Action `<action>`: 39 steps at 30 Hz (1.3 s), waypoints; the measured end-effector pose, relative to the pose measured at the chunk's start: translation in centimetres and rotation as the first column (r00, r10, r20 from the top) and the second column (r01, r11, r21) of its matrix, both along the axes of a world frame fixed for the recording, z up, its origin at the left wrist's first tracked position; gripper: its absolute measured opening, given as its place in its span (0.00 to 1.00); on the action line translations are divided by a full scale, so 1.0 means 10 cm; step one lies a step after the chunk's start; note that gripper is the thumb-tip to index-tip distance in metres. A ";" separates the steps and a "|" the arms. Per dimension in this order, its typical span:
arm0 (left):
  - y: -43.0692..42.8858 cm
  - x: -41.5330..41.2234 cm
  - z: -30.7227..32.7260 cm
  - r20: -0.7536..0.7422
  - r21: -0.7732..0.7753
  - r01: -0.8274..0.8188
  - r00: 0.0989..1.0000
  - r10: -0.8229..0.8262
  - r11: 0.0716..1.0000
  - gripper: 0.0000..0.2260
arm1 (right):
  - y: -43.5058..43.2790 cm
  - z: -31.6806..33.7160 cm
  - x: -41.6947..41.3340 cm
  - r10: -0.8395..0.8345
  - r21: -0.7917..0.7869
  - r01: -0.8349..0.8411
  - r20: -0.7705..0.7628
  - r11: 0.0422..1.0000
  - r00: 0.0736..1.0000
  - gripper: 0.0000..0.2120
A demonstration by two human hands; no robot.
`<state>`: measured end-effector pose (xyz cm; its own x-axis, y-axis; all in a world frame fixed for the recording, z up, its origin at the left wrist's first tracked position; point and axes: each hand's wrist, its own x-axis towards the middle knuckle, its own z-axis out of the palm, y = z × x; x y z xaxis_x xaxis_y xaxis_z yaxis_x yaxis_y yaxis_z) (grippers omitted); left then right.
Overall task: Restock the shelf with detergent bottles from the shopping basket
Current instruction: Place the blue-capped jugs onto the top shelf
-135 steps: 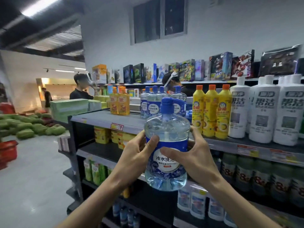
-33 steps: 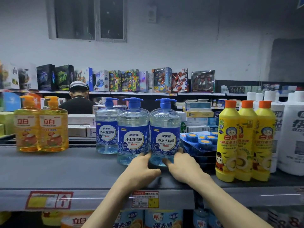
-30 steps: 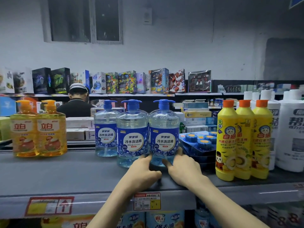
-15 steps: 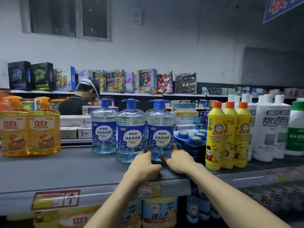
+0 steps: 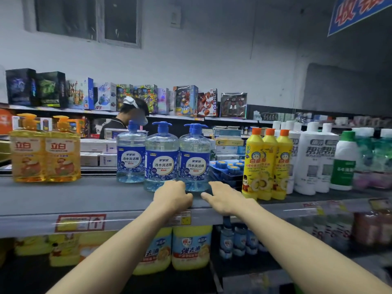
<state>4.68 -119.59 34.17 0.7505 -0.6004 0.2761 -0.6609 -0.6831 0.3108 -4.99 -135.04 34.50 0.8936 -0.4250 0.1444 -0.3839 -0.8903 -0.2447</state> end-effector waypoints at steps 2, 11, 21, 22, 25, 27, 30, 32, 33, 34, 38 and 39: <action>0.03 -0.19 0.06 0.063 0.057 -0.027 0.998 0.023 0.998 0.10 | 0.04 0.03 -0.27 0.007 -0.071 -0.006 0.003 0.997 1.000 0.31; -0.25 -1.78 -0.11 0.193 0.010 0.107 0.975 -0.107 0.994 0.14 | -0.16 -0.17 -1.98 -0.001 -0.193 0.010 0.046 0.981 0.999 0.26; -1.26 -3.46 -1.26 0.013 0.055 0.282 0.959 -0.283 0.958 0.18 | -0.92 -1.13 -4.04 -0.259 -0.051 0.260 0.024 0.964 0.966 0.25; -1.37 -3.59 -1.38 -0.017 0.054 0.314 0.949 -0.314 0.948 0.18 | -0.98 -1.26 -4.22 -0.288 -0.037 0.287 0.001 0.957 0.958 0.25; -1.70 -3.96 -1.75 -0.136 0.097 0.392 0.916 -0.378 0.915 0.19 | -1.18 -1.67 -4.73 -0.358 0.029 0.361 -0.077 0.932 0.930 0.26; -1.91 -4.17 -1.98 -0.170 0.149 0.441 0.893 -0.417 0.885 0.18 | -1.31 -1.96 -5.02 -0.415 0.063 0.423 -0.111 0.904 0.903 0.25; -2.20 -4.48 -2.31 -0.216 0.229 0.517 0.853 -0.475 0.825 0.12 | -1.50 -2.37 -5.36 -0.494 0.089 0.512 -0.163 0.855 0.854 0.23; -2.39 -4.66 -2.52 -0.252 0.281 0.577 0.816 -0.521 0.767 0.11 | -1.60 -2.61 -5.54 -0.543 0.120 0.569 -0.194 0.814 0.817 0.22; -2.51 -4.74 -2.61 -0.270 0.292 0.609 0.792 -0.548 0.737 0.12 | -1.65 -2.71 -5.62 -0.563 0.126 0.593 -0.208 0.795 0.800 0.22; -2.62 -4.81 -2.71 -0.289 0.299 0.642 0.766 -0.574 0.706 0.13 | -1.70 -2.80 -5.68 -0.584 0.127 0.616 -0.221 0.777 0.781 0.21; -3.12 -5.04 -3.02 -0.395 0.334 0.752 0.659 -0.640 0.568 0.19 | -1.90 -3.11 -5.90 -0.664 0.154 0.724 -0.306 0.673 0.682 0.21; -3.23 -5.10 -3.10 -0.424 0.342 0.774 0.633 -0.647 0.533 0.20 | -1.93 -3.18 -5.96 -0.679 0.164 0.750 -0.333 0.641 0.654 0.21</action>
<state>-46.36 -151.87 3.22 0.0115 -0.9561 -0.2927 -0.9458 -0.1054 0.3072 -64.55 -154.34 2.74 0.2805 -0.9310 -0.2334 -0.9436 -0.2228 -0.2449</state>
